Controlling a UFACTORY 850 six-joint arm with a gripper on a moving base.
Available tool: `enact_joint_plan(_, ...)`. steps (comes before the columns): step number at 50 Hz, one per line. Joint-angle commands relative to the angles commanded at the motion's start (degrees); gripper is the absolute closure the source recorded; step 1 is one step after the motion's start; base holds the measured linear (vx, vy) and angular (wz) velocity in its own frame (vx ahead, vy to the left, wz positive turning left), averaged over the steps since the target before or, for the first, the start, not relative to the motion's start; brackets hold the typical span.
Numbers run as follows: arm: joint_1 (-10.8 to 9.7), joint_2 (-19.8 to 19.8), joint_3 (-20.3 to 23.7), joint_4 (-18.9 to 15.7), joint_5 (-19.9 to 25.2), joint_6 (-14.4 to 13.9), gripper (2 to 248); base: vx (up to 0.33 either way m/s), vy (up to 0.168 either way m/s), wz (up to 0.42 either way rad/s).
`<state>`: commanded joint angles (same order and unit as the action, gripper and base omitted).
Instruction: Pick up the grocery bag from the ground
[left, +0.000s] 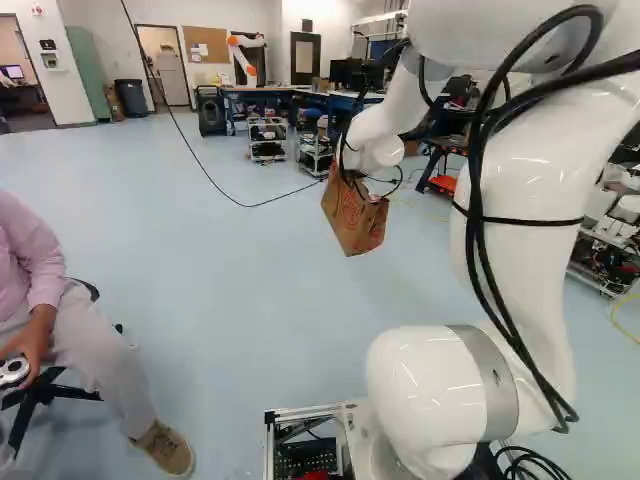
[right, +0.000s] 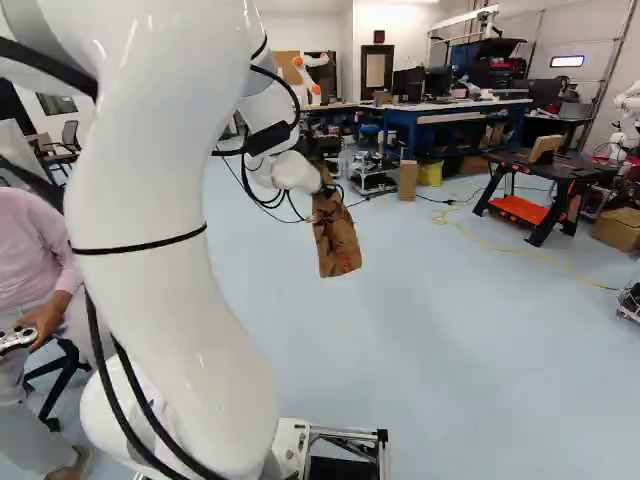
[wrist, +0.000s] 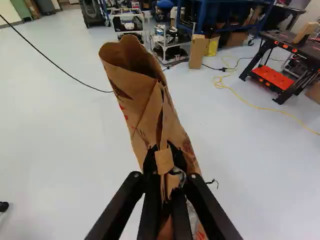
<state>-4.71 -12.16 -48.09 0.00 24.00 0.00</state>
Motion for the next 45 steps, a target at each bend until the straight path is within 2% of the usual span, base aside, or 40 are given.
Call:
enact_joint_plan(24, 1.71, 10.23, 15.65, 0.0, 9.44, 0.0, 226, 0.0, 0.0, 0.0)
enact_joint_plan(45, 2.92, 17.44, 26.69, 0.0, 16.1, 0.0, 226, 0.0, 0.0, 0.0)
